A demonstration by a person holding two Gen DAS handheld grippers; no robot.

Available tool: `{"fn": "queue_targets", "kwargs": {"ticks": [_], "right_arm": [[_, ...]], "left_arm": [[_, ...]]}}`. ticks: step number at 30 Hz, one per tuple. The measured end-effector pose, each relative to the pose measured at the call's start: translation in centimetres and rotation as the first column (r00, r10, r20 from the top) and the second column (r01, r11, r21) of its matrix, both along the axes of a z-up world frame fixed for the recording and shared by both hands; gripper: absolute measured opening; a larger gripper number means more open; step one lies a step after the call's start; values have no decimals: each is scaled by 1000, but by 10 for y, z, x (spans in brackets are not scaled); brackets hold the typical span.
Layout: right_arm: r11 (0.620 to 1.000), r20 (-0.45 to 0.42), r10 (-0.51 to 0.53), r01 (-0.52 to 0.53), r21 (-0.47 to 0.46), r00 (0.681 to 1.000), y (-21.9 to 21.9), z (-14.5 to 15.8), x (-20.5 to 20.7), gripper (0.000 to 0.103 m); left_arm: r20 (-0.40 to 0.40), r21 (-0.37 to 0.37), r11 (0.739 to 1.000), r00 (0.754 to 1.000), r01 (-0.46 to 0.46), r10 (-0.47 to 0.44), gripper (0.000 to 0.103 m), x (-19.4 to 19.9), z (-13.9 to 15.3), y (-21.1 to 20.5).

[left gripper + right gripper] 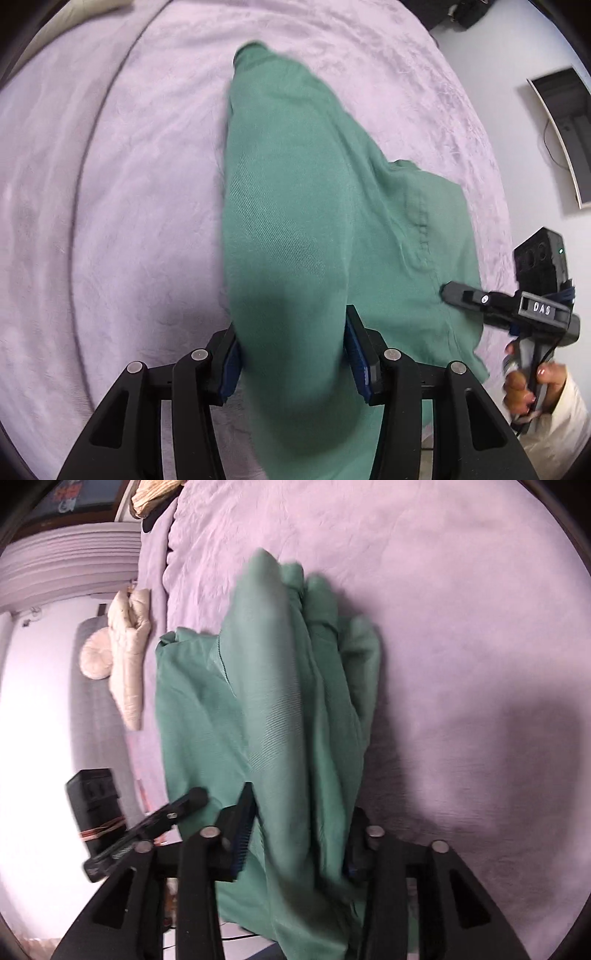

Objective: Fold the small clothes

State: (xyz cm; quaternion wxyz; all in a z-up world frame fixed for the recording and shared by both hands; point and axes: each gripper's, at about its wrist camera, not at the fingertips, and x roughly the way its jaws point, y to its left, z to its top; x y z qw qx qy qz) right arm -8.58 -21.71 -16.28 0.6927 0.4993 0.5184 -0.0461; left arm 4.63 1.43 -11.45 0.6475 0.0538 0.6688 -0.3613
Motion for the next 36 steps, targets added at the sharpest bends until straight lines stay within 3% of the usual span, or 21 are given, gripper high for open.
{"fn": "queue_targets", "kwargs": {"ticks": [4,9,11,12,15,17,19,21,27,29,31,36], "right_arm": [[968,-5,-51,49,-245,999,-15,46,-5,51],[960,53,-71,83,-267,996,-30,60,23,48],[956,49,-46,59,-289,998,-44,55,33,16],[946,21,-37,42,-321,999,-42,48,42,6],[914,-78,-37,2,-405,996,-51,24,26,5],[927,-103,-55,13,-376,993,-65,11,-4,5],[933,-108,-61,18,-360,992,-71,1,-6,7],[932,-112,-57,13,-363,992,-74,1,-9,8],[940,-107,-19,-19,-342,994,-69,33,-40,17],[952,-83,23,-47,-301,996,-55,47,-58,27],[954,-85,69,-91,-286,994,-36,58,-78,56],[964,-100,121,-140,-225,988,10,60,-122,54]], "left_arm": [[121,-7,1000,993,-11,12,50,23,25,15],[197,-8,994,974,-111,110,50,59,30,-9],[253,51,992,962,-119,102,50,65,13,-40],[263,90,989,960,-121,94,50,69,2,-44],[246,127,983,964,-132,98,52,76,-23,-42],[255,122,983,962,-135,100,65,78,-28,-40],[273,128,983,958,-129,90,73,80,-30,-38],[262,128,984,961,-126,89,73,83,-28,-34],[302,132,990,953,-53,10,73,54,13,-7],[282,122,993,958,11,-45,73,31,25,6],[251,106,992,963,76,-100,73,6,35,15],[170,76,981,967,179,-190,73,-50,38,24]]}}
